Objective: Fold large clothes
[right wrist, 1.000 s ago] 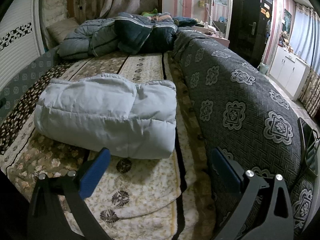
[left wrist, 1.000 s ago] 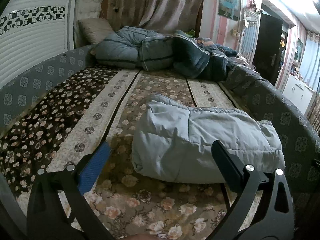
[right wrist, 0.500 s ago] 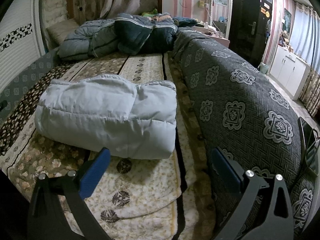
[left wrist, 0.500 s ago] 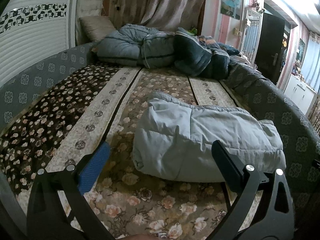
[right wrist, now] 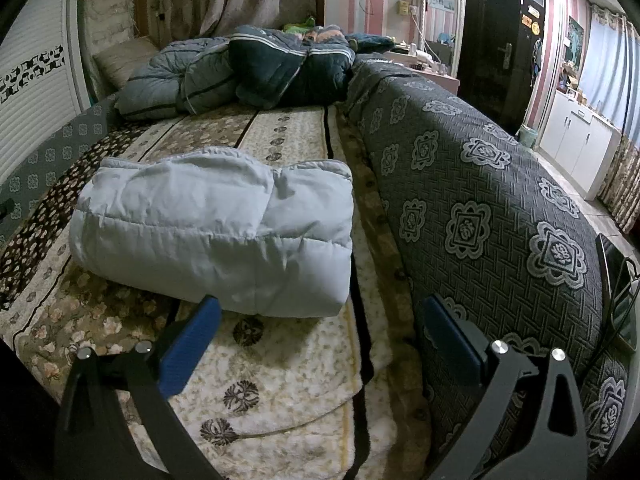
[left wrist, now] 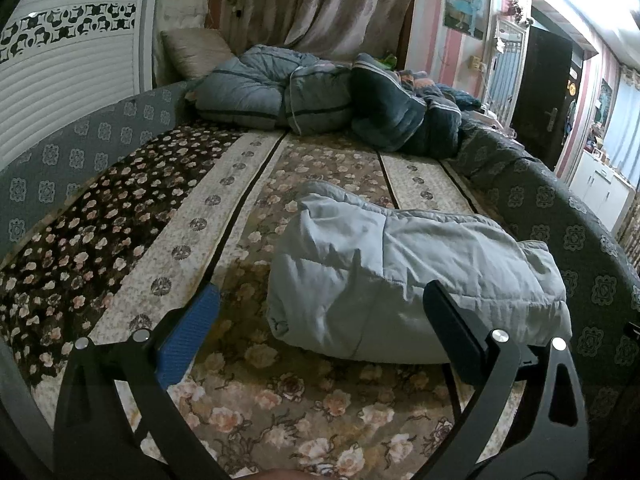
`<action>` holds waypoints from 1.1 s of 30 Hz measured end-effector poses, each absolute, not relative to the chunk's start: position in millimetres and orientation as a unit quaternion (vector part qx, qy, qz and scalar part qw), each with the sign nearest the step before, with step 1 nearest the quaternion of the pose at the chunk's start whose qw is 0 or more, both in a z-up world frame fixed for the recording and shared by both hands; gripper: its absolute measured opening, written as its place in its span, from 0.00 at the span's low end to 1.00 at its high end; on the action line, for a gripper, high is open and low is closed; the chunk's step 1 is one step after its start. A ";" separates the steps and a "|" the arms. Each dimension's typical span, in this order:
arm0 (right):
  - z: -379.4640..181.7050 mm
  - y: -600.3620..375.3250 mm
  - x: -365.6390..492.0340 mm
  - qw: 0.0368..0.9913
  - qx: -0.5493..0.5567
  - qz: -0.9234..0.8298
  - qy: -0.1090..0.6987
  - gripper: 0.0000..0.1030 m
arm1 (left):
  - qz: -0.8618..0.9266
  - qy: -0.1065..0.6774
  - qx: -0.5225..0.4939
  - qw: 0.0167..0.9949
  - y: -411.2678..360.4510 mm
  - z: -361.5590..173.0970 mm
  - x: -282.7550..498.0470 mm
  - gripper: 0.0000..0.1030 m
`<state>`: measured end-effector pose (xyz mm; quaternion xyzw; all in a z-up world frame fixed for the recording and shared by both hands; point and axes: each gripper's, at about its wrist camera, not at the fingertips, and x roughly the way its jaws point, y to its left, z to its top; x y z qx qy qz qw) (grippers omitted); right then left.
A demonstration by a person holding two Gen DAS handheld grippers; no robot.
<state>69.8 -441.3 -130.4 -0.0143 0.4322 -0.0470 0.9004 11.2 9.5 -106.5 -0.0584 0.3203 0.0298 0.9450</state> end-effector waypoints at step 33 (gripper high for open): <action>-131.7 -445.1 68.0 0.900 -0.018 -0.042 0.433 0.98 | 0.030 0.325 -0.066 0.943 11.3 -108.4 9.1 0.97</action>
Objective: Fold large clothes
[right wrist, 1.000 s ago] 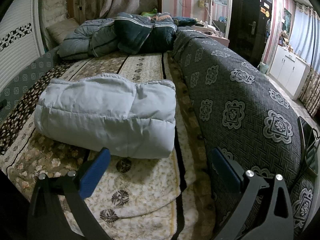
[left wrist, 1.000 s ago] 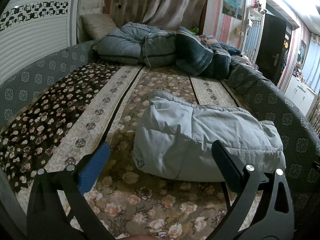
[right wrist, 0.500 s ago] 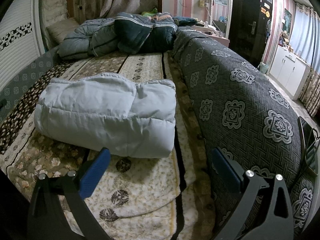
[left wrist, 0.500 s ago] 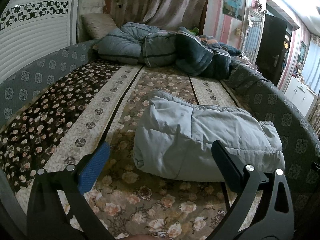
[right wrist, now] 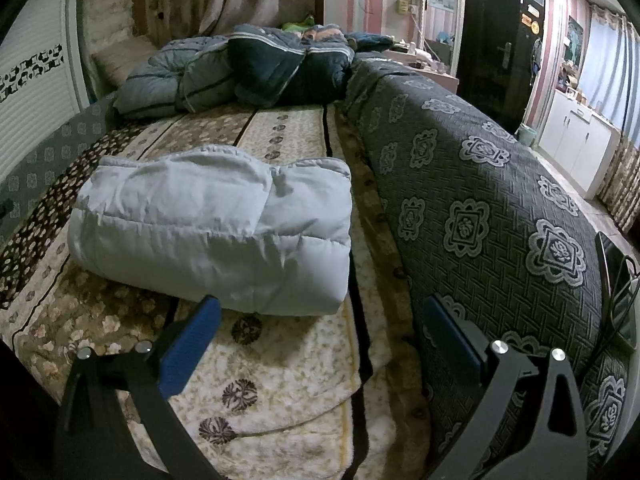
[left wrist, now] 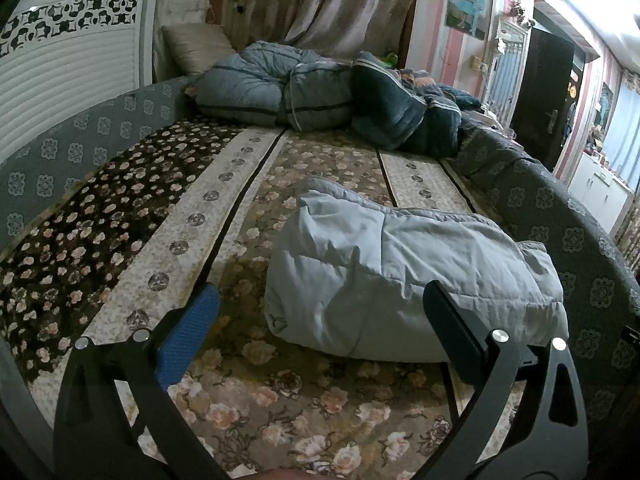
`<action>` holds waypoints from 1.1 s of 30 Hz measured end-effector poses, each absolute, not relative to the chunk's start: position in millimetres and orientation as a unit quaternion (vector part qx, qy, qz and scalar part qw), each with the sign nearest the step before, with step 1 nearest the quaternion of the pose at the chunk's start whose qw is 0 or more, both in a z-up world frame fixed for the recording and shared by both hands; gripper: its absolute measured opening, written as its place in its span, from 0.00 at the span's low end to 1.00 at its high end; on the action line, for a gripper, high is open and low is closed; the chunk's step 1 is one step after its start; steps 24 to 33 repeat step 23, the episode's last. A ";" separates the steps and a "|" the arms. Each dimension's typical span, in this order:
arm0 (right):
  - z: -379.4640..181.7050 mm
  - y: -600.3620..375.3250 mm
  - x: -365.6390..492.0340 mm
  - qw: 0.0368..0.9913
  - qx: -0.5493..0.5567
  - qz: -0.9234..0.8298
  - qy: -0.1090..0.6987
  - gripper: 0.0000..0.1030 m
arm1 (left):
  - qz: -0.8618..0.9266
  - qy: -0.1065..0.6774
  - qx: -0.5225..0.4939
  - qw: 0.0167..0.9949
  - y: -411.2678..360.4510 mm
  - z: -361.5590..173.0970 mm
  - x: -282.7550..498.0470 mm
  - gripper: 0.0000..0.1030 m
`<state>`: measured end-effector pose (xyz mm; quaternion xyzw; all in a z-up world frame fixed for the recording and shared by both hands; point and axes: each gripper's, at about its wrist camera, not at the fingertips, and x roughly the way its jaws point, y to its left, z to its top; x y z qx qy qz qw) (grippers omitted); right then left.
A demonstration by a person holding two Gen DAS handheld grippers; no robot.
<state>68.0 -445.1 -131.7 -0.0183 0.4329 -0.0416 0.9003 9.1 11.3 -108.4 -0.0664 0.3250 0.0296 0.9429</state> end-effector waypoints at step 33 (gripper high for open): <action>-131.8 -445.8 68.7 0.900 -0.017 -0.042 0.433 0.98 | 0.012 0.340 -0.089 0.936 13.5 -114.4 12.9 0.97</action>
